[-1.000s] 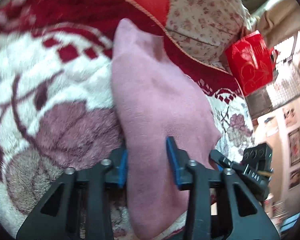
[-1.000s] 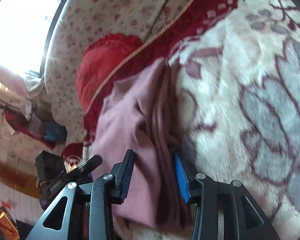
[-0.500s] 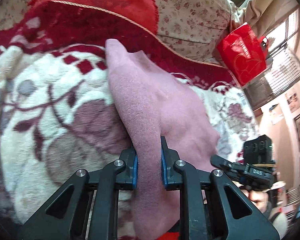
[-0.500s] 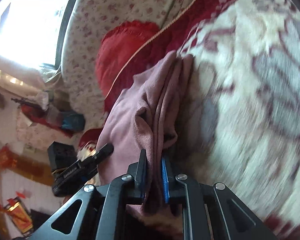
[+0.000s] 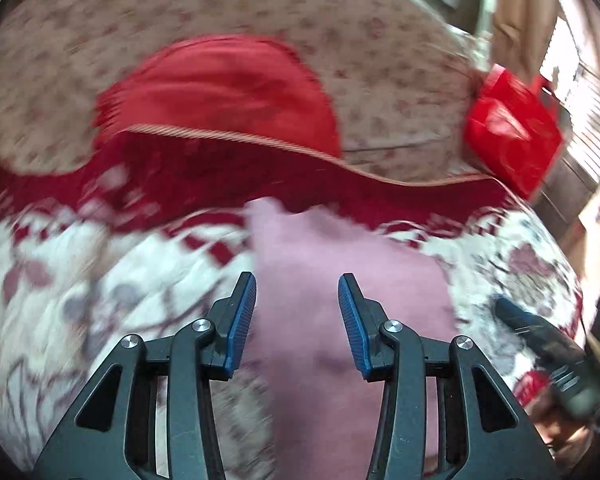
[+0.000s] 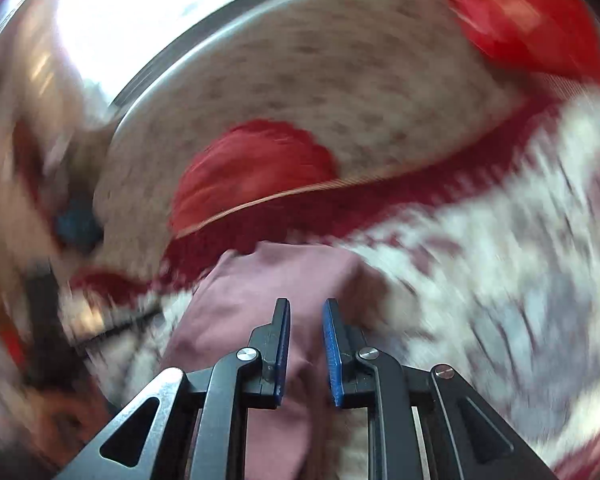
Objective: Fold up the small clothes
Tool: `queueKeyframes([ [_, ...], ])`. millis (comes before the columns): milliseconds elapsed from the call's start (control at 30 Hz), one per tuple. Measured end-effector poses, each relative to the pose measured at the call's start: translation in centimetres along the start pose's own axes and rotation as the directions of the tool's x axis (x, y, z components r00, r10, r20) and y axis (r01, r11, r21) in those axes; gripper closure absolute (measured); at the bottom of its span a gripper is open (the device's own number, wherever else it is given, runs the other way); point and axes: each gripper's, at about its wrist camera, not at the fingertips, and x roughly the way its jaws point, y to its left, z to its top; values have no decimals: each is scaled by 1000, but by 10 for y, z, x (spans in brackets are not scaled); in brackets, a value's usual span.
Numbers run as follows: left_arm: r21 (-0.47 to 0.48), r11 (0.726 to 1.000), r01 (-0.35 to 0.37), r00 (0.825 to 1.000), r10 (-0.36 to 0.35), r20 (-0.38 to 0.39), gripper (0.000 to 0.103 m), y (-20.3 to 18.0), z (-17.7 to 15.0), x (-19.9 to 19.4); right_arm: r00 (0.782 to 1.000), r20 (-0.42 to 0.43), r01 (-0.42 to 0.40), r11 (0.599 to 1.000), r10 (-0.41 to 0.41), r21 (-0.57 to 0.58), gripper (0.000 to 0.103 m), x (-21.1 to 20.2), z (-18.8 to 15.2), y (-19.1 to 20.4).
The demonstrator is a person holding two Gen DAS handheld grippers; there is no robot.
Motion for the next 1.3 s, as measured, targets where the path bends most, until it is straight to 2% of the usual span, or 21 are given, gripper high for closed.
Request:
queueKeyframes([
  [33,14,1000,22,1000,-22,-13,62,-4,4,6,1000,-22,16,998,-18,-67,88,12,0,14],
  [100,28,998,64,995,-62,-81,62,-11,8,30,997,-76,24,993,-32,-112,88,27,-7,25],
  [167,12,999,46,979,-43,-198,62,-11,2,66,982,-180,36,991,-58,-127,87,50,-17,26],
  [200,18,999,37,972,-32,-231,63,-9,-4,79,967,-239,60,990,-88,-124,87,62,-22,22],
  [233,41,999,22,982,-14,-189,63,-12,-6,77,965,-243,69,991,-96,-119,87,67,-25,18],
  [333,47,999,17,982,-7,-190,58,-17,-7,75,970,-235,37,995,-57,-88,83,61,-26,11],
  [400,3,998,58,981,-56,-185,50,-12,-7,76,972,-234,-5,999,-7,-50,66,61,-25,10],
  [467,-56,992,116,976,-124,-180,31,-7,-5,76,971,-239,-17,997,-1,-73,59,62,-26,15],
  [533,-73,987,143,972,-154,-178,21,-12,-4,78,969,-244,-4,991,-28,-134,54,62,-28,27],
  [600,-87,988,129,974,-143,-177,16,-17,-2,81,969,-243,7,986,-48,-168,48,63,-29,35],
  [633,-91,984,155,969,-169,-179,5,-19,0,82,968,-243,11,982,-57,-186,47,65,-29,38],
  [667,-95,979,178,965,-193,-177,1,-20,1,82,968,-243,15,980,-65,-199,46,66,-30,39],
  [800,-79,980,182,969,-193,-157,1,-21,3,79,969,-232,27,971,-84,-237,45,64,-30,45],
  [833,-64,983,171,974,-178,-140,1,-21,3,74,972,-222,21,971,-76,-240,45,59,-28,47],
  [867,-32,991,127,985,-130,-114,1,-24,3,61,975,-211,20,971,-71,-238,45,52,-27,48],
  [967,81,997,16,997,-9,-82,1,-36,-4,26,980,-170,61,968,-104,-242,45,22,-26,53],
  [1033,135,987,-93,993,101,-54,1,-42,-15,-3,975,-150,122,962,-162,-244,45,2,-34,55],
  [1100,151,979,-135,986,147,-76,1,-43,-29,-21,963,-131,200,949,-237,-244,45,-22,-52,54],
  [1167,163,972,-171,976,190,-110,1,-44,-43,-34,962,-121,215,953,-244,-212,45,-41,-65,50],
  [1233,184,964,-190,968,215,-129,1,-49,-58,-46,971,-101,199,965,-218,-170,45,-57,-73,47],
  [1300,187,965,-183,969,210,-133,1,-54,-66,-54,974,-74,200,968,-213,-154,45,-68,-80,43],
])
